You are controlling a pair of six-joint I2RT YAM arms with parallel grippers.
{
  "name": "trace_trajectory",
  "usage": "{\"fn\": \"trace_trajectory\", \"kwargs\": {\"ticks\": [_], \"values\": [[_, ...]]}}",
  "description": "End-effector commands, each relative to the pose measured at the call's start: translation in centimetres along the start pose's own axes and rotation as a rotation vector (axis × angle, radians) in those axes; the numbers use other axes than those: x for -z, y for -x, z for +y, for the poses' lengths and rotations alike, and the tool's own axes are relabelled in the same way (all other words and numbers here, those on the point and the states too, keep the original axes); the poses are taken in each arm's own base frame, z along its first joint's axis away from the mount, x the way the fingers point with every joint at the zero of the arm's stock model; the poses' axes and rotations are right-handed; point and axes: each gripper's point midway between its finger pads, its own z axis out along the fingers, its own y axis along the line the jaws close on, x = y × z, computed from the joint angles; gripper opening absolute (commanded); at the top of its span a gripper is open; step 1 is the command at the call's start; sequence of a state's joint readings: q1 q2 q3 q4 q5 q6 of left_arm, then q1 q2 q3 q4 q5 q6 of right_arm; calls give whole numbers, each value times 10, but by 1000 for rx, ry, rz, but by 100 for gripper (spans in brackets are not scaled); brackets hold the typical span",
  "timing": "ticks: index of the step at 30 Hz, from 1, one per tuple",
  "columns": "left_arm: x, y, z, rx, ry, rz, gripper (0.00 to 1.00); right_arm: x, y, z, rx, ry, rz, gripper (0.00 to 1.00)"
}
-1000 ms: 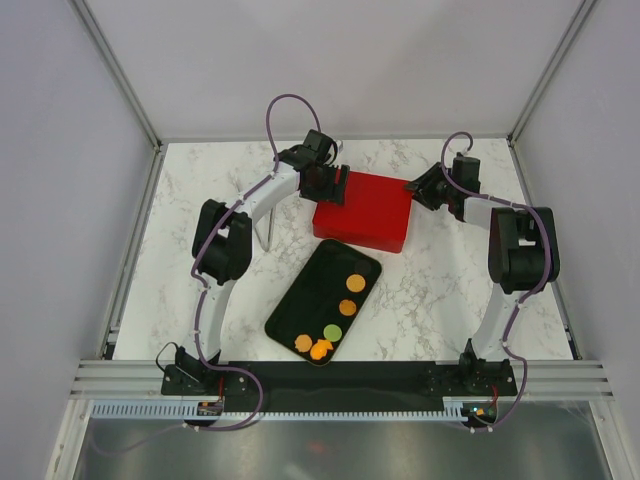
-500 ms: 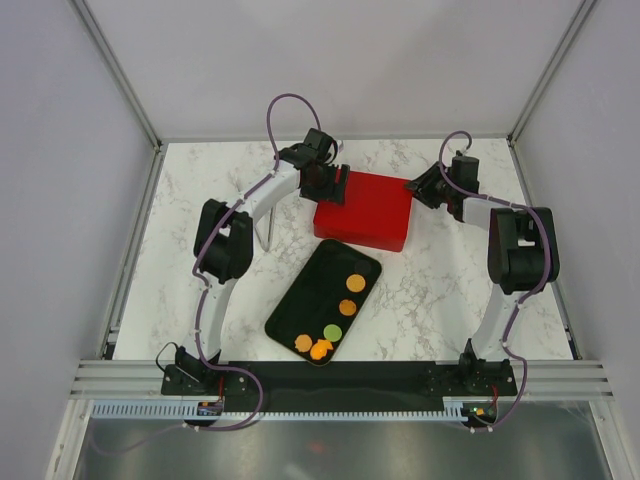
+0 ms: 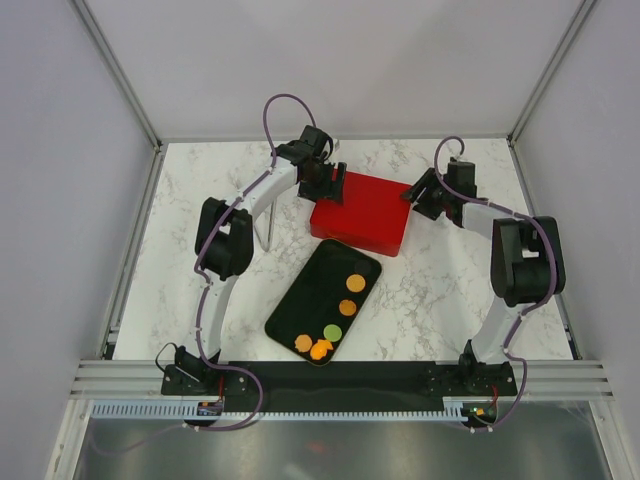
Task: Pack the cookies
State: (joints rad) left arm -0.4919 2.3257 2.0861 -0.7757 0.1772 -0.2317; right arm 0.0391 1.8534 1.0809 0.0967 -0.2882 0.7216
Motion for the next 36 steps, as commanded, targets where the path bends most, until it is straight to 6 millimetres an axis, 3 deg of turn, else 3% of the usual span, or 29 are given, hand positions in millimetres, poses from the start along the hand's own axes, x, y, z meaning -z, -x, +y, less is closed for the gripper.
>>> {"fn": "trace_trajectory", "kwargs": {"ticks": [1, 5, 6, 7, 8, 9, 10, 11, 14, 21, 27, 31, 34, 36], "values": [[-6, -4, 6, 32, 35, 13, 80, 19, -19, 1, 36, -38, 98, 65], [-6, -5, 7, 35, 42, 13, 80, 45, -14, 16, 53, -11, 79, 69], [-6, -6, 8, 38, 43, 17, 80, 49, -26, 7, 45, -26, 97, 69], [-7, -6, 8, 36, 43, 16, 80, 58, -25, 13, 49, -2, 71, 68], [-8, -7, 9, 37, 45, 20, 80, 61, -45, 2, 38, -12, 107, 68], [-7, -8, 9, 38, 47, 21, 79, 67, -46, 7, 39, 11, 92, 68], [-8, -8, 9, 38, 49, 21, 79, 69, -53, 4, 33, 16, 97, 68], [-8, -9, 9, 39, 47, 26, 79, 71, -74, -3, 29, 11, 131, 68], [-9, -10, 9, 39, 48, 27, 79, 73, -99, -5, 41, 20, 157, 65], [-8, -13, 8, 39, 50, 30, 79, 72, -122, -2, 40, 40, 168, 61], [-16, -19, 6, 36, 50, 46, 79, 68, -145, -17, 24, 12, 194, 47], [-19, -20, 4, 31, 53, 46, 79, 66, -166, -29, 27, -10, 233, 26], [-21, -19, 4, 30, 54, 44, 79, 65, -175, -35, 35, -27, 246, 23], [-22, -16, 5, 29, 57, 37, 79, 65, -176, -28, 38, -10, 250, 19]]}}
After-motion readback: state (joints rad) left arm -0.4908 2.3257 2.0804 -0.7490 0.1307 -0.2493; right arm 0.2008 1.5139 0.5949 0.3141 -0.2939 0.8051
